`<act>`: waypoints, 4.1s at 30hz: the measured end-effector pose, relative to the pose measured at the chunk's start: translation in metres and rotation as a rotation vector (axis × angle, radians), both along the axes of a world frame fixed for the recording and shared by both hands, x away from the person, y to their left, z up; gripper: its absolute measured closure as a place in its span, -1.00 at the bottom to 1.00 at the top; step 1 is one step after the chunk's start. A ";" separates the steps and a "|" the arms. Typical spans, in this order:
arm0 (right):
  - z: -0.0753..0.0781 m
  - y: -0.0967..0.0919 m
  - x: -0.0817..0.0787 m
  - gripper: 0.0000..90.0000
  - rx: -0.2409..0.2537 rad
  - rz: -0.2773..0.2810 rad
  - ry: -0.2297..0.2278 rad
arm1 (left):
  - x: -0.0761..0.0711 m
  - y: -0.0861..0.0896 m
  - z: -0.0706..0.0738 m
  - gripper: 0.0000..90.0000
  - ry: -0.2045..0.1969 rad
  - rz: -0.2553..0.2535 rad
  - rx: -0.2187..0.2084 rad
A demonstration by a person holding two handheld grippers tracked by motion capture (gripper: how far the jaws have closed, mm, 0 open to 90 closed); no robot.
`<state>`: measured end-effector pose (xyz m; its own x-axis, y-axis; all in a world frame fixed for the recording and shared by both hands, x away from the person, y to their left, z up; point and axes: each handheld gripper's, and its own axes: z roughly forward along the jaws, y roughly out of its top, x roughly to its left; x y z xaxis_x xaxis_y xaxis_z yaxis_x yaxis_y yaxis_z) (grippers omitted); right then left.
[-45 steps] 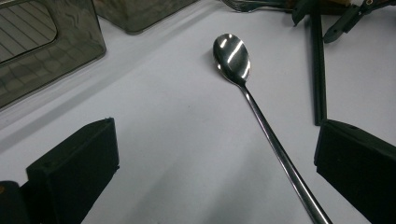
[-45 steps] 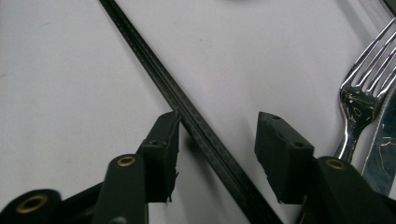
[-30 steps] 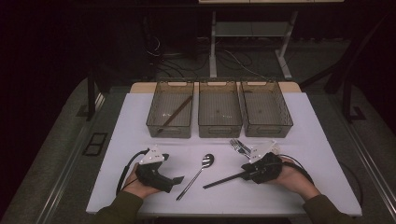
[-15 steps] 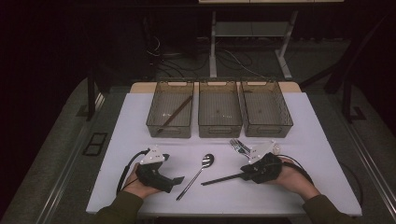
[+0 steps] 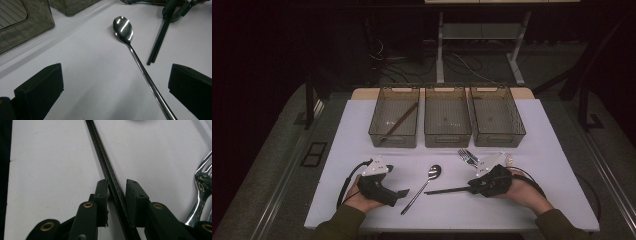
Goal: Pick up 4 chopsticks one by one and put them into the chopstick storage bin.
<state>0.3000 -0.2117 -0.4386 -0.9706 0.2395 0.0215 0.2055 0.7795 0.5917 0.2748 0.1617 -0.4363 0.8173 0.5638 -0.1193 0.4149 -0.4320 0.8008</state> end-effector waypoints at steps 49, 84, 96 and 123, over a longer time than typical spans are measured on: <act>0.002 0.003 -0.013 0.43 0.012 0.008 0.043 | 0.000 -0.001 -0.001 -1.00 0.010 -0.017 0.005; 0.006 -0.014 -0.018 0.97 0.017 -0.032 0.042 | -0.001 -0.002 -0.001 -1.00 0.012 -0.022 0.007; 0.000 -0.009 -0.018 0.81 0.000 -0.005 0.025 | -0.001 -0.002 -0.001 -1.00 0.012 -0.023 0.008; 0.007 -0.014 -0.019 0.91 0.026 0.006 0.000 | -0.001 -0.003 -0.001 -1.00 0.014 -0.030 0.012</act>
<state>0.2806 -0.2259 -0.4311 -0.9720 0.2335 0.0276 0.2012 0.7651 0.6117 0.2737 0.1590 -0.4377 0.8321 0.5405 -0.1244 0.4130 -0.4539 0.7896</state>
